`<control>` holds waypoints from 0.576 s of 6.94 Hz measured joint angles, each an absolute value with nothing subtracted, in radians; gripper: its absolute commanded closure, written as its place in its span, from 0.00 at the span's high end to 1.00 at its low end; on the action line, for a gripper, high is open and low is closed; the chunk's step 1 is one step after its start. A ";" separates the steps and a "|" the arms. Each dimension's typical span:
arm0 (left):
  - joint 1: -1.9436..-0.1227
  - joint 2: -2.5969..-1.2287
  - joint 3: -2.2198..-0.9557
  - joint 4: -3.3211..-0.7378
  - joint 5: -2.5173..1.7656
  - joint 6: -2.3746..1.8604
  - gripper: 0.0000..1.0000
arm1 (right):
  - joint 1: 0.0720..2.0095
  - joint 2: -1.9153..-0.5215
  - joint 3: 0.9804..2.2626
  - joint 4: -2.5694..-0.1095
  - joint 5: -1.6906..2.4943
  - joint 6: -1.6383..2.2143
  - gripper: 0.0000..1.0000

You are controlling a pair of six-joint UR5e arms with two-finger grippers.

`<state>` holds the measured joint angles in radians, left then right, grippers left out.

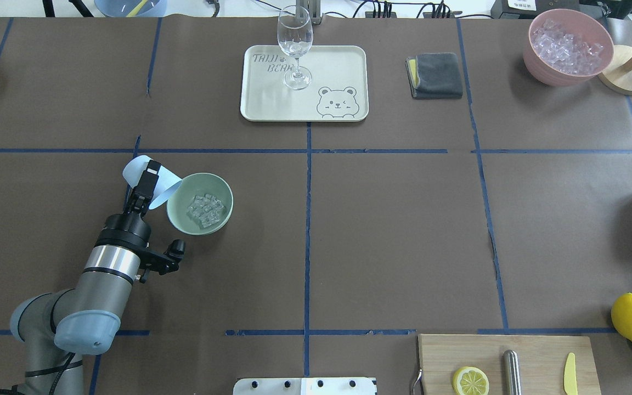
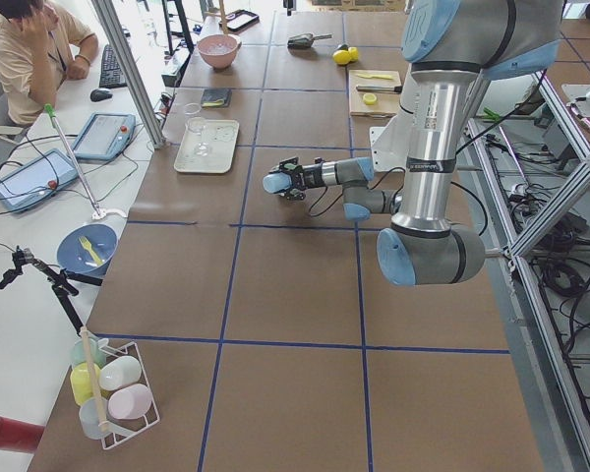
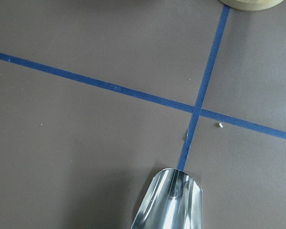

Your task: Pour ice into bowl

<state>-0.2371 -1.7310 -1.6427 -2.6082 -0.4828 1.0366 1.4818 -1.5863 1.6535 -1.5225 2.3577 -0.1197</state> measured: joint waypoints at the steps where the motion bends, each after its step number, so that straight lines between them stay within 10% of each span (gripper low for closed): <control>1: -0.238 -1.731 -1.646 -2.681 -0.484 1.035 0.00 | 1.482 -1.586 1.654 -1.522 2.358 -0.120 1.00; 4: -0.238 -1.726 -1.649 -2.988 -0.601 0.964 0.00 | 1.482 -1.586 1.654 -1.522 2.358 -0.120 1.00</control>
